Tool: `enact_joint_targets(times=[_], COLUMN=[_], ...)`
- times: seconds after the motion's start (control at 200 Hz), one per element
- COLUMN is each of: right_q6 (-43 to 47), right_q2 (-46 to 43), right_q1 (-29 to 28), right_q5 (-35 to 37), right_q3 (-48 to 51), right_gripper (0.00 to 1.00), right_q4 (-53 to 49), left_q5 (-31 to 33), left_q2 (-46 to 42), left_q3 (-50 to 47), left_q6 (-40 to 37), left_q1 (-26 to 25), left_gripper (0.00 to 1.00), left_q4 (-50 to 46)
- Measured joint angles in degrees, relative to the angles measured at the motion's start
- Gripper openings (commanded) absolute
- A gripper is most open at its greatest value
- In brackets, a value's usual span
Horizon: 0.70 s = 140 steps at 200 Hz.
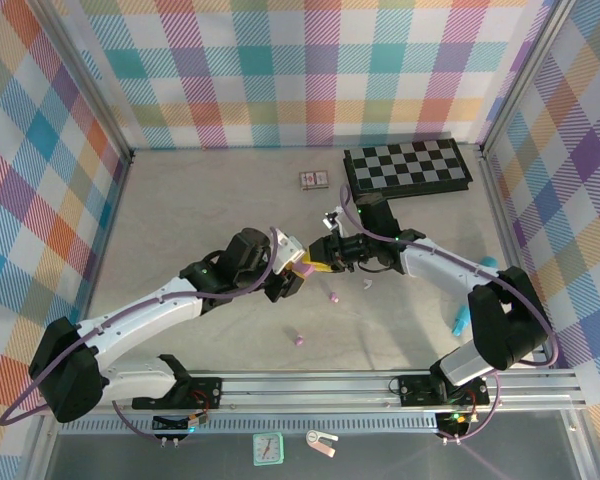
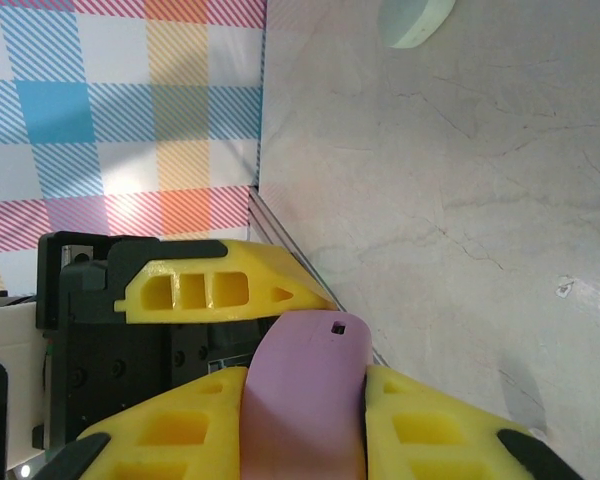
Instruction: Insert the wireless bluetooth earbuds into the charging case
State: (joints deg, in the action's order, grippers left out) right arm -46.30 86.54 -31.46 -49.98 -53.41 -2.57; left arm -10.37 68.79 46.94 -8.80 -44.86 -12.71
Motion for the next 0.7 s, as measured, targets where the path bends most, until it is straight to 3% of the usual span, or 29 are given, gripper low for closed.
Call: enact_joint_targets(times=[0.17, 0.22, 0.405, 0.7], right_q6=[-1.7, -3.1, -10.9, -34.3], right_q2=[-0.2, -0.4, -3.4, -4.6], right_q1=[0.1, 0.5, 1.9, 3.0], right_q5=[-1.1, -1.7, -4.0, -6.5], right_q3=[0.0, 0.0, 0.5, 6.2], right_gripper=[0.16, 0.16, 0.14, 0.08], right_q4=[1.3, 2.7, 11.1, 39.4], left_q5=[0.5, 0.4, 0.0, -0.2], left_q2=[-1.5, -3.2, -8.5, -3.7], left_q3=[-3.9, -6.6, -16.3, -21.9], left_q6=[0.1, 0.9, 2.2, 3.4], left_q1=[-0.1, -0.1, -0.1, -0.1], left_gripper=[0.80, 0.84, 0.90, 0.89], left_q4=[6.7, 10.7, 29.8, 60.2])
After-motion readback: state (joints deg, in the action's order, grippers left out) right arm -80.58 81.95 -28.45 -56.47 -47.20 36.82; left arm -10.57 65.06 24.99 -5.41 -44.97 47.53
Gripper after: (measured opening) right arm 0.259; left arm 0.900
